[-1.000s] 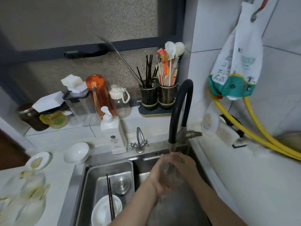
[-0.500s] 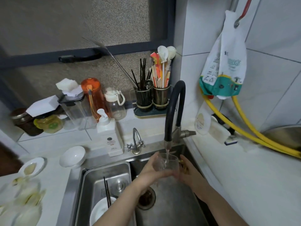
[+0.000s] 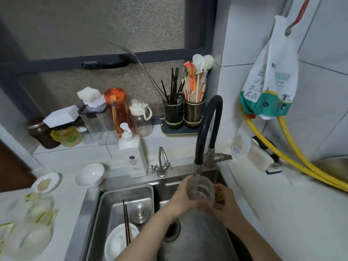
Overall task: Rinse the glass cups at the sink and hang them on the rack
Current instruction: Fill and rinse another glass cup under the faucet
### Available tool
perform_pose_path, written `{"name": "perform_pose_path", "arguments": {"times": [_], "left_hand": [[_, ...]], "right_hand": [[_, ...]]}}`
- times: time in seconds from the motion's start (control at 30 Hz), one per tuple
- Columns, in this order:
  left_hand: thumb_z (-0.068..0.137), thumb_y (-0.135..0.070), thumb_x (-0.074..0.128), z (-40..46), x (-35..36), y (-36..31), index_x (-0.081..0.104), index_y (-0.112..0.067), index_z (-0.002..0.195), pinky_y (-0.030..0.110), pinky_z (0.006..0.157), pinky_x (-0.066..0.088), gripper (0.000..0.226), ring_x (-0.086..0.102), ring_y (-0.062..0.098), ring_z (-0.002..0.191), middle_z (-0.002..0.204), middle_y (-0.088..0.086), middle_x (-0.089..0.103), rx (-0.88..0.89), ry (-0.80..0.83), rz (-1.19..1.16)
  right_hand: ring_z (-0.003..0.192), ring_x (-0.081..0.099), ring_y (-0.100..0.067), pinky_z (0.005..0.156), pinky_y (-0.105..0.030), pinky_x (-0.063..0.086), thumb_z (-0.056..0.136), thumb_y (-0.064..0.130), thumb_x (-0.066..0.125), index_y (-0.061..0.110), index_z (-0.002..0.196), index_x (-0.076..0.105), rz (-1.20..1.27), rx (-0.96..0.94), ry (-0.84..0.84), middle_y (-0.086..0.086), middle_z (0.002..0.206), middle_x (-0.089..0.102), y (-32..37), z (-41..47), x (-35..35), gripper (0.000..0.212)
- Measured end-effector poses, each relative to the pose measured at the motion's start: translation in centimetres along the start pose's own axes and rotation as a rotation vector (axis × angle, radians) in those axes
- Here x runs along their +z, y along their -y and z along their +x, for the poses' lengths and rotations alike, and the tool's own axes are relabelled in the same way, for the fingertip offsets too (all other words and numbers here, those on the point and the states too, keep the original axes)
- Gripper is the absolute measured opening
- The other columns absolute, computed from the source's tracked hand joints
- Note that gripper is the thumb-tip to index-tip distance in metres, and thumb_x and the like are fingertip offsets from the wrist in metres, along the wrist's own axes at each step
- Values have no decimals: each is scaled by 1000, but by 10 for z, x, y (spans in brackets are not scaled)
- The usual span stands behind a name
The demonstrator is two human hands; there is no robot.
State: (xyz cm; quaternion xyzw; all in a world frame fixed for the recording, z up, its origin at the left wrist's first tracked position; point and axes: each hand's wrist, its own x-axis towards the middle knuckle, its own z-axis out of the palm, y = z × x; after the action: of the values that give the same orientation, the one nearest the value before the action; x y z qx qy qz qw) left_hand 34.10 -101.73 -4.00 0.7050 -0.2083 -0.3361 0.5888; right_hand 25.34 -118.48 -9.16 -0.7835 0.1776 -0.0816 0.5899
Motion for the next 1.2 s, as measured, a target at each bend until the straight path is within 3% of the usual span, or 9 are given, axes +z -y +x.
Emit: {"name": "perform_pose_path", "arguments": {"times": [0.07,0.23,0.43,0.57,0.73,0.8,0.93,1.07,1.2], "left_hand": [[43,-53,93,-2,-7,15,38,-29,139,40,106,46,113,54,10,123,134,-8,54,-3,-93,-56],[45,-56,90,9,-14,4,45,-46,135,42,111,41,101,39,11,133,144,-11,37,-1,-192,-64],[57,-39,91,1,-8,23,52,-36,128,21,97,47,81,50,0,123,135,-13,52,2,-221,-180],[62,-40,88,1,-21,29,57,-41,119,37,111,41,65,47,10,130,136,-9,54,-47,-261,-240],[60,-44,89,2,-18,29,54,-41,126,38,112,40,74,45,8,132,140,-12,52,-51,-171,-215],[67,-36,86,-1,-25,34,52,-36,131,38,113,38,72,45,10,133,142,-10,51,-62,-138,-234],[53,-53,89,0,-30,26,52,-37,132,39,117,31,89,41,10,137,143,-10,51,-77,-104,-235],[61,-36,88,0,-19,29,48,-29,138,29,107,44,87,54,6,125,136,-8,58,-71,-22,-203],[55,-38,91,-1,-29,29,50,-25,136,43,114,36,91,48,17,133,141,-3,54,-55,-102,-282]], "right_hand": [[105,63,-22,81,-38,59,51,48,92,22,118,57,-42,-21,33,-11,121,54,-6,3,12,79],[105,64,-22,78,-35,60,55,56,87,29,117,59,-54,-64,22,-8,120,58,0,28,17,73],[95,65,-14,73,-24,56,64,50,83,26,111,62,-70,-44,47,-10,113,59,13,10,9,56],[100,64,-5,83,-26,55,68,41,83,30,112,60,1,-6,96,10,111,65,38,10,17,51],[105,63,-4,90,-24,53,74,28,80,32,116,58,24,58,87,14,112,66,35,4,4,48],[104,61,5,84,-15,50,73,30,80,43,118,55,12,52,172,19,115,65,44,4,7,53],[91,62,16,69,-6,49,77,19,77,49,107,55,103,66,222,29,98,68,63,2,4,48],[97,63,10,72,-7,50,73,23,77,44,112,57,152,50,181,28,103,69,60,-14,-2,49],[95,67,3,73,-12,52,75,16,77,46,101,63,135,22,199,22,99,72,67,-7,10,42]]}}
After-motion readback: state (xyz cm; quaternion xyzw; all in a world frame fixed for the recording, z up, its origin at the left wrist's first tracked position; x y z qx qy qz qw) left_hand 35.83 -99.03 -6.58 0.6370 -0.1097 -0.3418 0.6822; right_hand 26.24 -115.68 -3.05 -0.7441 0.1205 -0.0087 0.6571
